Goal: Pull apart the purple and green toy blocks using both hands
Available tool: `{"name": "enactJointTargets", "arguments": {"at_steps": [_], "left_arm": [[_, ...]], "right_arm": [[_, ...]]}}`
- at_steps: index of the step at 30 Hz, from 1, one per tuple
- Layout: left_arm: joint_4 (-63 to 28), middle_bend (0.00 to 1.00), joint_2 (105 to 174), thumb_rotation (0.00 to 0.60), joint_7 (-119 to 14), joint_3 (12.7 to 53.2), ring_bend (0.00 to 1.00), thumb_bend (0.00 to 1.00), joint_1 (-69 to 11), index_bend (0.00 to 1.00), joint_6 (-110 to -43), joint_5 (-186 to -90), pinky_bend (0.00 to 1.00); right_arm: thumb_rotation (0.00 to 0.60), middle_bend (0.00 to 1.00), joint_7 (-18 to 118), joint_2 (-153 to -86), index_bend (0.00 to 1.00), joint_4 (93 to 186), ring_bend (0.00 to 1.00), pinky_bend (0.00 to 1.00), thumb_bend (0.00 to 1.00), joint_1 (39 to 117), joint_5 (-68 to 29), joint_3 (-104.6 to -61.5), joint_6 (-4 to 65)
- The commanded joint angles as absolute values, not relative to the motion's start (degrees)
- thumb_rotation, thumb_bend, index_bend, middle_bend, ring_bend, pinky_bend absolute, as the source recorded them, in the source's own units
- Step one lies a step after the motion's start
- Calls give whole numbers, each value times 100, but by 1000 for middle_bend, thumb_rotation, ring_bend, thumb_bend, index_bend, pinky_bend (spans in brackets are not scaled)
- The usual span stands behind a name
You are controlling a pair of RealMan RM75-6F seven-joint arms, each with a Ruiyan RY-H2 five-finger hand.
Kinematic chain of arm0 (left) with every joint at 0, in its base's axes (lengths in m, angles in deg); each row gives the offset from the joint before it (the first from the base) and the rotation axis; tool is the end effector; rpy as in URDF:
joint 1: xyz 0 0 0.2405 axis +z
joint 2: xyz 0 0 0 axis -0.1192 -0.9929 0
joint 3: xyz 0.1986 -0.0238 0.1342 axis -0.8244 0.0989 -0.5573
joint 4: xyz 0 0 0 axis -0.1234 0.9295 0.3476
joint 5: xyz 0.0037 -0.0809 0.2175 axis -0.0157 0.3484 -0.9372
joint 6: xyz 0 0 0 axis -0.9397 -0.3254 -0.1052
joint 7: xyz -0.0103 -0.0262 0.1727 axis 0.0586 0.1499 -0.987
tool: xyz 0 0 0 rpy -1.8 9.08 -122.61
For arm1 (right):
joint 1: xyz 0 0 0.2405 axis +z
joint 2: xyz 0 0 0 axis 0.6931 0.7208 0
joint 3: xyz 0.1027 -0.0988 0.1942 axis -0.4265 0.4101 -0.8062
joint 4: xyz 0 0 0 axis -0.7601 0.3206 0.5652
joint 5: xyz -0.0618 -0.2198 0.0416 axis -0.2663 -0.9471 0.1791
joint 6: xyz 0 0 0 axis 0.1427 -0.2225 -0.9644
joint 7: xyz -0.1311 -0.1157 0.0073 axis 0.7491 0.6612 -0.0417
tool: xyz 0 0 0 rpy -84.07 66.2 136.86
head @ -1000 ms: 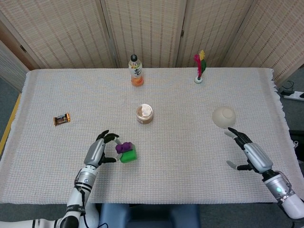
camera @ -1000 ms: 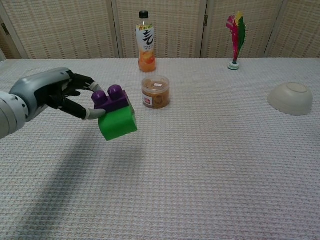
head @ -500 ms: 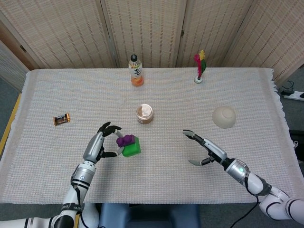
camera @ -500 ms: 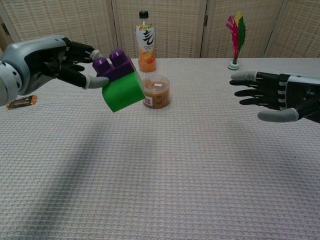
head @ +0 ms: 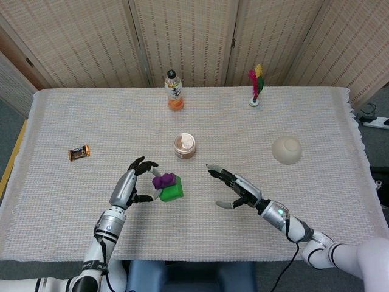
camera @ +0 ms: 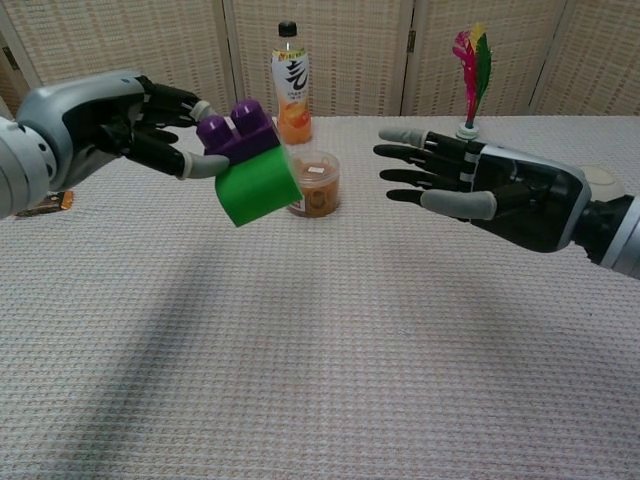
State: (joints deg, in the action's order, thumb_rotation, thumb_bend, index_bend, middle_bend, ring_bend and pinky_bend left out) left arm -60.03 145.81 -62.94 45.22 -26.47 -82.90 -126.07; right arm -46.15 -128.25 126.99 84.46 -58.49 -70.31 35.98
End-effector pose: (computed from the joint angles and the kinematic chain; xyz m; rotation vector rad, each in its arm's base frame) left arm -0.0570 0.3062 -0.0045 -1.2956 -1.6833 -1.3774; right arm -0.1613 -0.3335 -0.0526 -1.3076 2.1438 -1.5412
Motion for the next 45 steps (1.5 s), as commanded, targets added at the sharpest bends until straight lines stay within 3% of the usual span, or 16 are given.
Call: {"name": "enactJointTargets", "arguments": {"at_steps": [1,12,45], "left_arm": [[-6011,293,14604,600,-6321,4524,53,588,-2683,787,-8311,-12591,0],[-6135,293,14750,600,-6475,4554,49,588,-2843,788,-8472,-12518,0],[-6119,293,15074,600,-6755,4295,46,588,-3032,790,-8591,-12570,0]], "right_arm": [[600,0,-4685,-12948,75,12634,0,0,331,8526,-5785,-7037,3608],[600,0,-4656,-13323,169,12566,0,0,331,8662,-5562,-7042,3545],[600,0,-4387,-14123,194,12358,0,0,331,8779,-5262,-7096,3468]]}}
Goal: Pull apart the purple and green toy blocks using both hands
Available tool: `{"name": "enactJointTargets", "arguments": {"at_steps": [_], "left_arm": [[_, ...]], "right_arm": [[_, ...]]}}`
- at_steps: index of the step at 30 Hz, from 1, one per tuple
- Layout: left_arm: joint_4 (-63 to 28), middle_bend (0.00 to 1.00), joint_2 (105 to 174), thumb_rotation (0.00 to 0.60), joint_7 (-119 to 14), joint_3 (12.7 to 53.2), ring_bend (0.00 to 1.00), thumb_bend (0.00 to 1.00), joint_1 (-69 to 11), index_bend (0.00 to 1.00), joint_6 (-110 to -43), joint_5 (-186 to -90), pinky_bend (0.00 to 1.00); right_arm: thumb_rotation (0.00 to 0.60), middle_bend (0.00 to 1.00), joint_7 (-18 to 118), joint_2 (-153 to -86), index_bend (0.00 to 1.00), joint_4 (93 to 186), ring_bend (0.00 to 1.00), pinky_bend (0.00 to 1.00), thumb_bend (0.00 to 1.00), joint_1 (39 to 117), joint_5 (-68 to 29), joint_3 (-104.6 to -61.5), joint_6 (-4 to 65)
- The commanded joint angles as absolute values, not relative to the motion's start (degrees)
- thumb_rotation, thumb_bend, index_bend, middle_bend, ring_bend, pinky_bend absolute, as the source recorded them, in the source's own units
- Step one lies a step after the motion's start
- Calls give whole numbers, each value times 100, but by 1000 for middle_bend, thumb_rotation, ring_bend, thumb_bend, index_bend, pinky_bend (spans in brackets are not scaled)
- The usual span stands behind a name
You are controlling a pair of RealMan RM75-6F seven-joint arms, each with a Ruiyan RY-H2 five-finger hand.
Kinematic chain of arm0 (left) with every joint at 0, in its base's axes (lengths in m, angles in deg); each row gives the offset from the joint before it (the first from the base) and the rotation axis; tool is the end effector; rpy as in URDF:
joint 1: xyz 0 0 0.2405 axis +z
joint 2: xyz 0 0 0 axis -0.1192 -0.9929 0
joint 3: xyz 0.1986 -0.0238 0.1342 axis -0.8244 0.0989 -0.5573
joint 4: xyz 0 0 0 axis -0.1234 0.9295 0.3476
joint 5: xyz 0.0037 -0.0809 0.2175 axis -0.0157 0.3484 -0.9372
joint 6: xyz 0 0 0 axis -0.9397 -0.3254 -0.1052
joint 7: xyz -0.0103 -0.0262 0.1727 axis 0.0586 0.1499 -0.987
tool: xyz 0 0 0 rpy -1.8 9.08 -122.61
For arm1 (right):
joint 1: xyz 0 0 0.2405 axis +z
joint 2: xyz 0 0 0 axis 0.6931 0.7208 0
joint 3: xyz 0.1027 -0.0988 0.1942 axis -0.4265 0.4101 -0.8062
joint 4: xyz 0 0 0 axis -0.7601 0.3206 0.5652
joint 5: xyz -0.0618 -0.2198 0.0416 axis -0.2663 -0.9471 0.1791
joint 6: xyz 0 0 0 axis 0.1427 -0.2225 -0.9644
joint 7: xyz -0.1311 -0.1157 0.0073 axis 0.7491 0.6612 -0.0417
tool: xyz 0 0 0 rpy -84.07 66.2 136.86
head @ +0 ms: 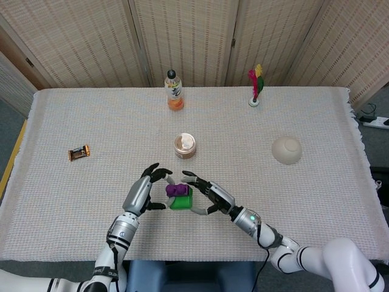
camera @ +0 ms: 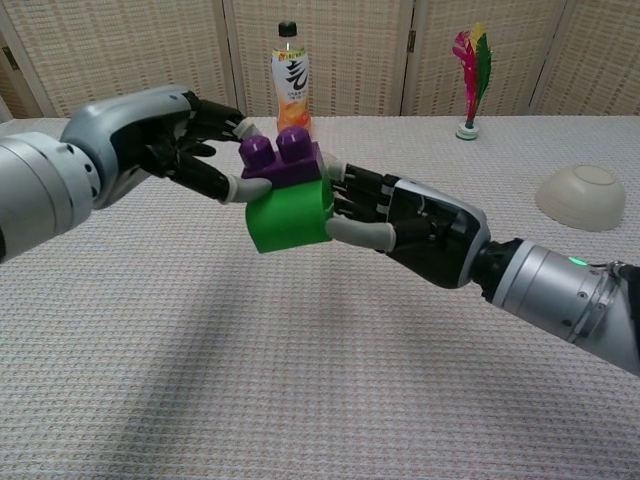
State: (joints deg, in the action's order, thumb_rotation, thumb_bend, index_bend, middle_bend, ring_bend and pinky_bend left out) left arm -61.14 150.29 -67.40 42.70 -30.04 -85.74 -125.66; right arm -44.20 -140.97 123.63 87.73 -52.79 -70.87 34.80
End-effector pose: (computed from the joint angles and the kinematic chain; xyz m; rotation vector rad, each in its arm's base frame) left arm -0.0291 0.2877 -0.0234 -1.3907 -1.6793 -1.3642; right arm -0.1109 -0.3185 -0.1147 -1.1486 2.1318 -1.5057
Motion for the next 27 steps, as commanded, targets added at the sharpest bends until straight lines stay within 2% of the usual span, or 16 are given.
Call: {"name": "enactJointTargets", "arguments": {"at_steps": [1,13,27], "left_arm": [[-6120,293,15104,600,-6767,4312,46,588,-3051,790,-8595,-12566,0],[-5917,293,15255,600,-6845,4561,47,588,-3157,790,-8755,-12451,0],[-6090,293,15296,600,-6872,4498,47,588,-3188,790,-8747,-12459,0]], "right_arm": [[600,0,-4365,-14138,194,12353,0,0,331,8774,-5245,-7104,3462],[600,0,-4263,-14062,194,12499,0,0,331,8742,-5241,-7116,3581],[600,0,-4156,-14259,205,12375,0,0,331,8735,-5081,-7220,3485]]}}
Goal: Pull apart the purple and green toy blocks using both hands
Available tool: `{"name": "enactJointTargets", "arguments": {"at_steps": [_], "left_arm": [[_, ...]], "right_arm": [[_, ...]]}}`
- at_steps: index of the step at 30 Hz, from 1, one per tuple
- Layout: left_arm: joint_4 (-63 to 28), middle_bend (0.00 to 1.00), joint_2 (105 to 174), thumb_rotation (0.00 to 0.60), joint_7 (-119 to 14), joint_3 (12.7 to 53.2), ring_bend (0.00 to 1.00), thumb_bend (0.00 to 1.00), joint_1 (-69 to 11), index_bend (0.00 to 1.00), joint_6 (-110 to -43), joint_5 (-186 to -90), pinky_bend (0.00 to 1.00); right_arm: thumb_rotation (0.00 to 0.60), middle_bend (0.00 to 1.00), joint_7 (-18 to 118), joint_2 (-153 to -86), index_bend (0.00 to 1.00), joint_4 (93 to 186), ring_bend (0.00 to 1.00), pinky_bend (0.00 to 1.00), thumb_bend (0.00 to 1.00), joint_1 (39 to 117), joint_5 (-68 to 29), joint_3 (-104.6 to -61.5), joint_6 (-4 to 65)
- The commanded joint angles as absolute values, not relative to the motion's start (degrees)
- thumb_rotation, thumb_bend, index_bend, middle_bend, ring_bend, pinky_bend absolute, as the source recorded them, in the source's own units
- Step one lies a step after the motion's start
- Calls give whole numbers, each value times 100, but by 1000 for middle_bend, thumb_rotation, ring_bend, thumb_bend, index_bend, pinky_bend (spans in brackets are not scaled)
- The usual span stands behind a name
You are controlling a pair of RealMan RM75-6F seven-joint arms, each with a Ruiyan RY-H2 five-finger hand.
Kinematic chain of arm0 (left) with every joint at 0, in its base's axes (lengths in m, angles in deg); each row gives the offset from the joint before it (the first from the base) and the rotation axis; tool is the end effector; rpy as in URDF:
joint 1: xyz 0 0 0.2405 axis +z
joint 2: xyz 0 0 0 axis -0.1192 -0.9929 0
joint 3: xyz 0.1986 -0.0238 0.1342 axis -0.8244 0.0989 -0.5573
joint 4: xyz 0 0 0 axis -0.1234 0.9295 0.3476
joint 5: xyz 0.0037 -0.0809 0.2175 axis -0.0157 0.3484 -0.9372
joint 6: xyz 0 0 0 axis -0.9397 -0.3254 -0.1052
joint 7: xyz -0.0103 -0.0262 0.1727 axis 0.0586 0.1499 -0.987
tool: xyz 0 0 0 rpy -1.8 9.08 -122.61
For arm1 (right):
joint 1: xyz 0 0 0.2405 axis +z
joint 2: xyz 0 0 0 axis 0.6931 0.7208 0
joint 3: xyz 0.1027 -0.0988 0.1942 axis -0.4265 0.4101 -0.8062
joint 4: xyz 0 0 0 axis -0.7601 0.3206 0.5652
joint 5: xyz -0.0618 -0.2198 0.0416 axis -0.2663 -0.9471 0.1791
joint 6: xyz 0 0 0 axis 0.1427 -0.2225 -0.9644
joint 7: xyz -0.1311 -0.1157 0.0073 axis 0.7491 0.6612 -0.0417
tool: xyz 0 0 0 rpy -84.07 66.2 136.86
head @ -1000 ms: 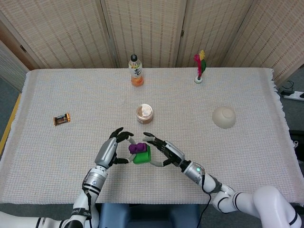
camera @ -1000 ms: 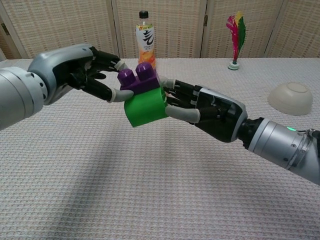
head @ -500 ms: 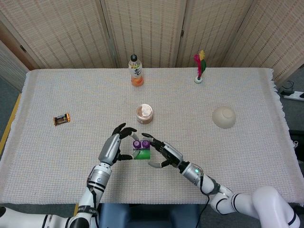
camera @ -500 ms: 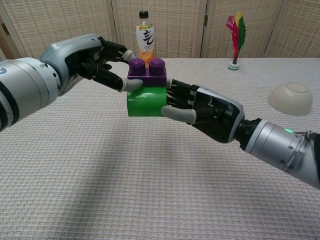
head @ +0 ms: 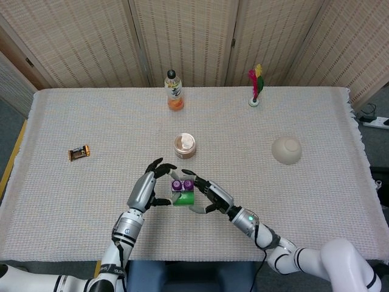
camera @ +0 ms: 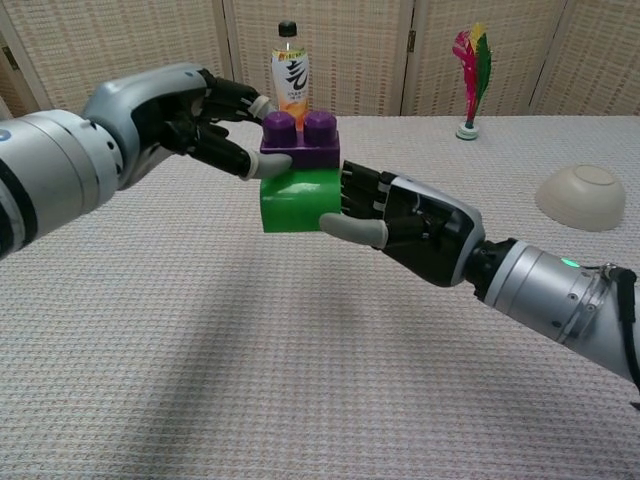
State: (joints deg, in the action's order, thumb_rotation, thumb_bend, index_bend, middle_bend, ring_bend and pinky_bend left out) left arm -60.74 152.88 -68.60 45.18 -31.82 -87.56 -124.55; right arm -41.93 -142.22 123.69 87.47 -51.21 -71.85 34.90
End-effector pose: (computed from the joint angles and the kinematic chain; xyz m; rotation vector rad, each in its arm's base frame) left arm -0.0123 0.2931 -0.0210 -1.3556 -1.6771 -1.4120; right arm -0.1065 -0.3195 -0.1173 -1.1330 2.1292 -1.5505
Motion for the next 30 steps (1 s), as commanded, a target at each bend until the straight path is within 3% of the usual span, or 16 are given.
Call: {"name": "enactJointTargets", "arguments": {"at_steps": [1,10,16,30], "left_arm": [[-6102,293,15301,600,-6879,4487,47,588,-3190,790,-8748,-12468,0],[-6153,294,15322,600,-6849,4459,47,587,-3164,790,-8823,-12606,0],[-6160,293,15291,600,-6807,4473,47,588,-3151,790,-8802,-12633,0],[-6233,293,15049,600,-6829,4815,48,588,-3262,791,-8795,-12690,0]], "right_arm": [[600,0,-4116,-14285,222,12391,0,0,332,8723,-5049,-7242,3477],[600,32,-3749,-14347,475,12564,19,0,332,8637,-4904,-7344,3442],[600,79,-3531,-14338,580,12677,58,0,332,8589,-4844,-7396,3422],[600,96,-3129,-14153,618,12615,68,0,331,8413,-4815,-7350,3385]]}}
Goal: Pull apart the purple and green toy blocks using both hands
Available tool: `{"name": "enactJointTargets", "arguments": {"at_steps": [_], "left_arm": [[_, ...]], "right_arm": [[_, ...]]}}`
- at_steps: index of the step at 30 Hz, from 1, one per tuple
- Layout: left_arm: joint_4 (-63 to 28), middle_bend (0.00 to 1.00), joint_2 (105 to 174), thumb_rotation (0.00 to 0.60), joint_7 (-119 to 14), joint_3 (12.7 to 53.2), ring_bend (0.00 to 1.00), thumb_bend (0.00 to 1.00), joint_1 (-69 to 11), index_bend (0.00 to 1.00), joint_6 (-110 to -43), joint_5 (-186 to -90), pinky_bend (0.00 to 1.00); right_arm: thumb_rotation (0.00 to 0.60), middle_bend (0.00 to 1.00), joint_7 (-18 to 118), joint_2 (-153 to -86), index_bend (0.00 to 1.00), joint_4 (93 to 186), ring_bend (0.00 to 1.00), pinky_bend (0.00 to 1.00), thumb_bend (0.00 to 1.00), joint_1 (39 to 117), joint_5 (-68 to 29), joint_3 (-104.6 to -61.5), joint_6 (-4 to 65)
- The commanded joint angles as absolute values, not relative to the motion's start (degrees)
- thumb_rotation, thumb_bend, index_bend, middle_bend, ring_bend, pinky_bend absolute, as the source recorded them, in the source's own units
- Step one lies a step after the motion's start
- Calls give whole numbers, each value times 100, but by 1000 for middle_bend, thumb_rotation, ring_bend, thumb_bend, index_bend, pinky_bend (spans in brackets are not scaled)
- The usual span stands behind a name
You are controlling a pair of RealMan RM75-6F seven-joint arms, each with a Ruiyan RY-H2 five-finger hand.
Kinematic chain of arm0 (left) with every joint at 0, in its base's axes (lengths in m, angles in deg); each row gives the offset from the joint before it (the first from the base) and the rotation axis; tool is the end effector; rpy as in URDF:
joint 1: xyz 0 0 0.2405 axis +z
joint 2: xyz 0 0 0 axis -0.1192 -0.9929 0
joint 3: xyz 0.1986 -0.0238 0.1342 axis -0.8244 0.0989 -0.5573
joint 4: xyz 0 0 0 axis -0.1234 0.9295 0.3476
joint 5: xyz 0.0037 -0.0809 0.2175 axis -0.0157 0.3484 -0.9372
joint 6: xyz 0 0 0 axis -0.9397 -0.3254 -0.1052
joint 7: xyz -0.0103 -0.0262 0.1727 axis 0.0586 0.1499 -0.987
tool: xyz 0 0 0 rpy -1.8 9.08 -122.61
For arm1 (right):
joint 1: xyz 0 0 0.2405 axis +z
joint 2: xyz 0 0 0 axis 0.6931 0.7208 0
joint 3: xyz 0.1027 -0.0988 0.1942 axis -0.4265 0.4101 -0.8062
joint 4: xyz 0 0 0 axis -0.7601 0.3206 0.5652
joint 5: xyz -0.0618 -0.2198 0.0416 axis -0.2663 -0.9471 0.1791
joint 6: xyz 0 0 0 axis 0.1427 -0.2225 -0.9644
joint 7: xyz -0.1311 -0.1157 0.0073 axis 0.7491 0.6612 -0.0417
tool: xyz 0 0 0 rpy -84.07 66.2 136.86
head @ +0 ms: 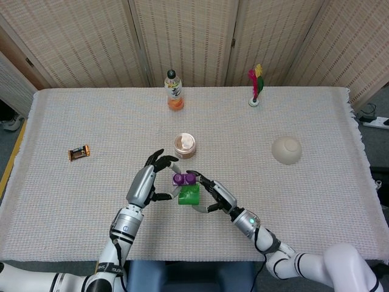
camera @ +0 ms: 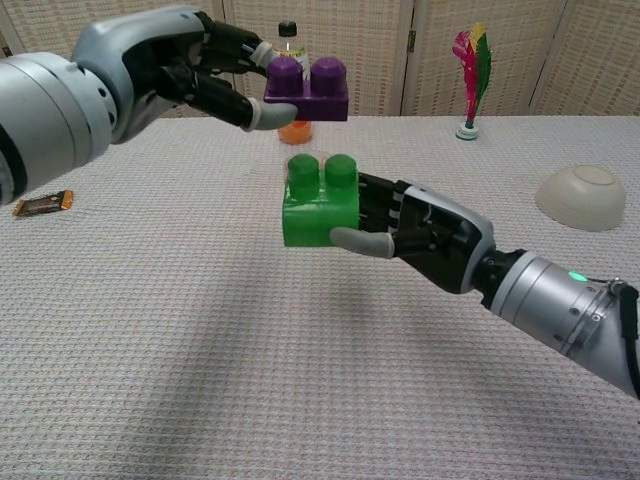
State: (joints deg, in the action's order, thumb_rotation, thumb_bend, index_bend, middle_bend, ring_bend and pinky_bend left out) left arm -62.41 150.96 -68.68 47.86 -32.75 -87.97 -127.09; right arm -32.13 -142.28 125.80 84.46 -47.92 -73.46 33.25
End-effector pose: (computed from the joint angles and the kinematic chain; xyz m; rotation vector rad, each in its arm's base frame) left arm 0.0035 0.3022 0.0032 -1.3538 -1.6004 -1.5140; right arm -0.1196 -0.3183 -0.1178 -1.1971 2.1877 -1.6613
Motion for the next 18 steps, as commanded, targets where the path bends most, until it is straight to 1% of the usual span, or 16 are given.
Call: {"name": "enactJointTargets", "arguments": {"at_steps": [1,4,7,10,14,18], "left_arm": [[-6219,293,15013,600,-6812,4817,48,588,-3249,791,-8790,-12689,0],[-6110,293,14860,600,-6762,4689,48,588,-3150,791,-8774,-12775,0],[-5835,294,14700,600,-6411,4438,50,588,-2944,790,-8654,-12994,0],[-5545,293,14541,600,-6065,4262,50,588,-2803,790,-8455,-13173,0],[-5236,293,14422,600,-5689,4033,51,588,-2628,791,-8342,-13513,0],[-4960,293,14426,600,-5539,3841,52,588,-2546,791,-8291,-13771,0]], "right_arm": [[600,96,-3056,-14096,618,12656,68,0,331,8398,-4832,-7353,3424],[600,96,-2552,-13799,618,12910,69,0,332,8354,-4913,-7368,3581],[600,96,-1546,-13189,618,13528,68,0,332,8364,-5055,-7360,3643],[600,96,-359,-12499,618,14292,68,0,332,8309,-4963,-7363,3516],[600,96,1044,-11713,618,15053,66,0,331,8194,-4710,-7337,3295],[600,96,1802,-11350,618,15369,58,0,331,8114,-4517,-7318,3167]]}}
